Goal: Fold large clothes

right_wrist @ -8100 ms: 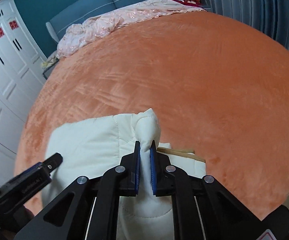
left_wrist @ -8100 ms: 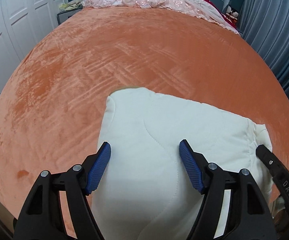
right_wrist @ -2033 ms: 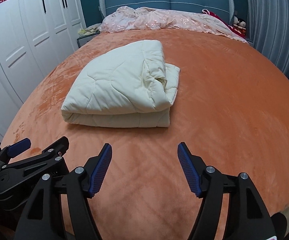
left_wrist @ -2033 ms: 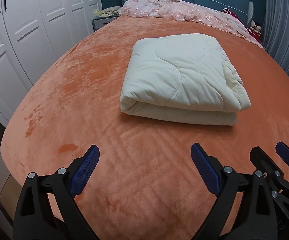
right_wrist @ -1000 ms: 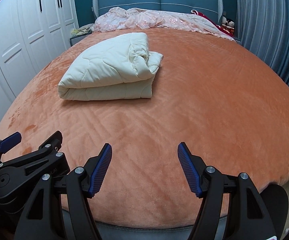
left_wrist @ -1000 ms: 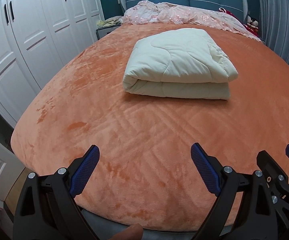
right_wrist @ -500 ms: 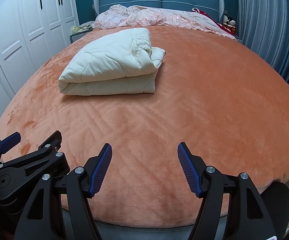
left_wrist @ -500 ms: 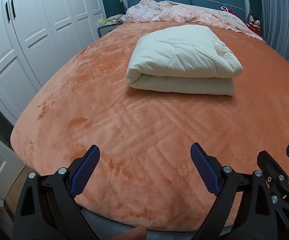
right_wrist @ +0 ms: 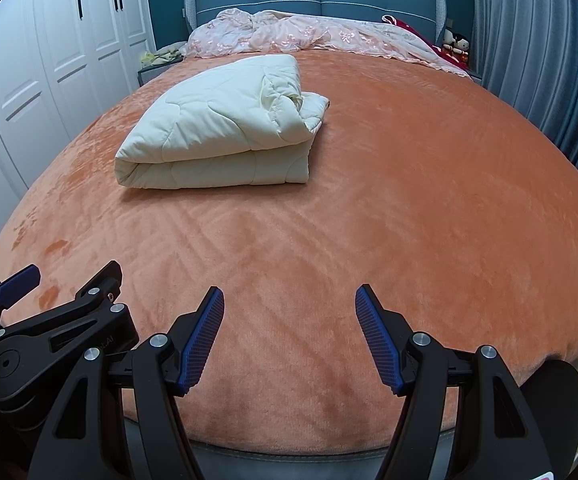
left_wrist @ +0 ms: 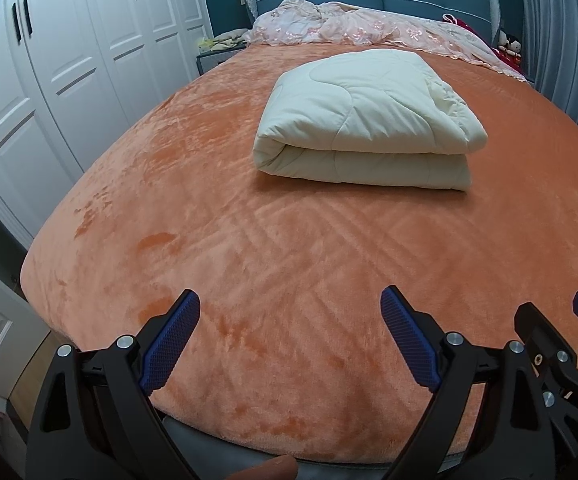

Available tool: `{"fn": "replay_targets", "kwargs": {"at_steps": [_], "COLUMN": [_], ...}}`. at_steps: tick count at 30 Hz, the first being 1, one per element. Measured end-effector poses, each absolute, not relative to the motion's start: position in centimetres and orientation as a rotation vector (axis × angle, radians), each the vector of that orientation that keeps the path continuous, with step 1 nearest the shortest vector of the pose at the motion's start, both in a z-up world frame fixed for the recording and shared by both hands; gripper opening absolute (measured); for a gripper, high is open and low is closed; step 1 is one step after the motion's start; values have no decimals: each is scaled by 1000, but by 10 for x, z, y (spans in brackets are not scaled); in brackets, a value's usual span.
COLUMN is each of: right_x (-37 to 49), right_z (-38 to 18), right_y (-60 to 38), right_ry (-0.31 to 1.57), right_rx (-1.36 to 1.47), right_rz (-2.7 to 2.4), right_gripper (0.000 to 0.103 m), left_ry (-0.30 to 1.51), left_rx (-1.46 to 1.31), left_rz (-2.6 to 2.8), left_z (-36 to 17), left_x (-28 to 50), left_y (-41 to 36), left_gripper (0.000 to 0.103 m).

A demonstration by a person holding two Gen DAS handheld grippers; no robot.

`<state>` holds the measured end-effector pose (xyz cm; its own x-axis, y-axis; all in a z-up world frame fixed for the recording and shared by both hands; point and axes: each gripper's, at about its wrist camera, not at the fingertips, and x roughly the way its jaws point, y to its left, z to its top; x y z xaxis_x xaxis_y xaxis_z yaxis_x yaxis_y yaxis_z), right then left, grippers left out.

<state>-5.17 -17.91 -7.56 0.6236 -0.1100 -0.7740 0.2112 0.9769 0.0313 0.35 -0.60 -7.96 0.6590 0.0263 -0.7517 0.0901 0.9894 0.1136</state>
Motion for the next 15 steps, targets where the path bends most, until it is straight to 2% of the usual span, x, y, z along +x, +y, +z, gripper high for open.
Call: {"fn": "replay_targets", "kwargs": {"at_steps": [15], "right_x": [-57], "right_z": [-74], "right_y": [-175], "right_ry": [871], "right_rx": [132], "right_rz": [-192], "right_gripper": [66], "left_ry": [844], "left_rx": [135], "left_rz": [-31], "left_z": [-78], "left_x": [-1], "left_y": [-8], "left_gripper": [89]}}
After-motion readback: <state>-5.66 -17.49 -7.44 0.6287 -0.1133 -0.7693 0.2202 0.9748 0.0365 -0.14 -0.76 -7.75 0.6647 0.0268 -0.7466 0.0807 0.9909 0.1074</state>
